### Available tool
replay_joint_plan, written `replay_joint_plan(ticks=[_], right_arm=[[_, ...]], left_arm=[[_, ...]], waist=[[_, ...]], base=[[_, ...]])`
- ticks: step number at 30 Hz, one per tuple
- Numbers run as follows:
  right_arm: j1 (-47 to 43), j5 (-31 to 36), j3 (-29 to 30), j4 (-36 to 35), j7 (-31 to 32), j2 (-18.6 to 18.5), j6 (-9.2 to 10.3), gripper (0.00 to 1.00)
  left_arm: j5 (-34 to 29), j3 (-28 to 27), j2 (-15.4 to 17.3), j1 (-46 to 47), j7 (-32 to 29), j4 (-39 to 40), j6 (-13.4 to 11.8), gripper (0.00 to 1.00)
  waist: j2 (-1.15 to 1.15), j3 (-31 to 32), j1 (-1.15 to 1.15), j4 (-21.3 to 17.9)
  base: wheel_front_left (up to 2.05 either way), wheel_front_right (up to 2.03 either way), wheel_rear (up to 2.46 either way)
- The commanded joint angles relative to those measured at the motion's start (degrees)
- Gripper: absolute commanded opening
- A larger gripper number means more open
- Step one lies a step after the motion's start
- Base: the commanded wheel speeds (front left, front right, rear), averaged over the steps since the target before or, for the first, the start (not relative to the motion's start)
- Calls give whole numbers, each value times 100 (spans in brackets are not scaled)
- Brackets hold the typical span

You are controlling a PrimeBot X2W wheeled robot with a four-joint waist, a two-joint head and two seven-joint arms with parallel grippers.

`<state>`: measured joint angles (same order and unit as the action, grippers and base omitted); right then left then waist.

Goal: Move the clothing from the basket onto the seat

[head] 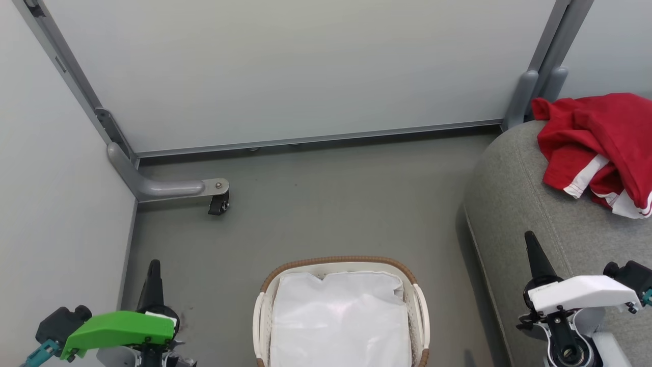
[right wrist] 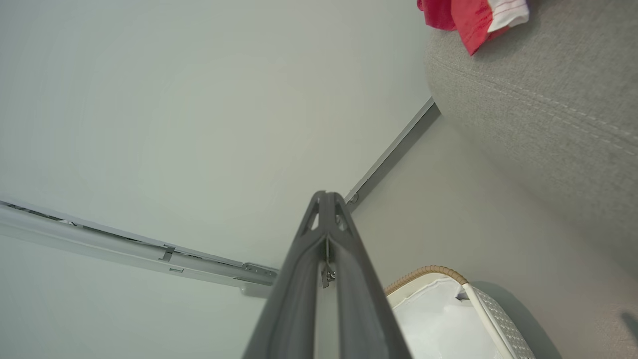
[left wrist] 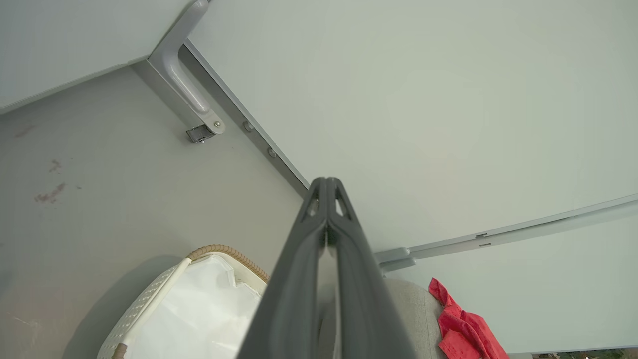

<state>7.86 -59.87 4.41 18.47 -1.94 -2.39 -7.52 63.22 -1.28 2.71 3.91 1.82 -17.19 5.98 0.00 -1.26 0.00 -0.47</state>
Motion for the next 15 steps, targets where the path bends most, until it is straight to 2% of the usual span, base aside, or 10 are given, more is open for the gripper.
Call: replay_joint_plan(ticks=[1,15], right_arm=[[-6,-175,25,-92,54,-38,2,0],[-59,-985,77,-192,265,-45,2,0]], left_arm=[[157,-41,20,141,-35,68,30,0],[881,-176,22,184,-248,144,64,0]], waist=[[0,2,0,1],[0,25,0,11]], base=[[0,0,0],[0,0,0]])
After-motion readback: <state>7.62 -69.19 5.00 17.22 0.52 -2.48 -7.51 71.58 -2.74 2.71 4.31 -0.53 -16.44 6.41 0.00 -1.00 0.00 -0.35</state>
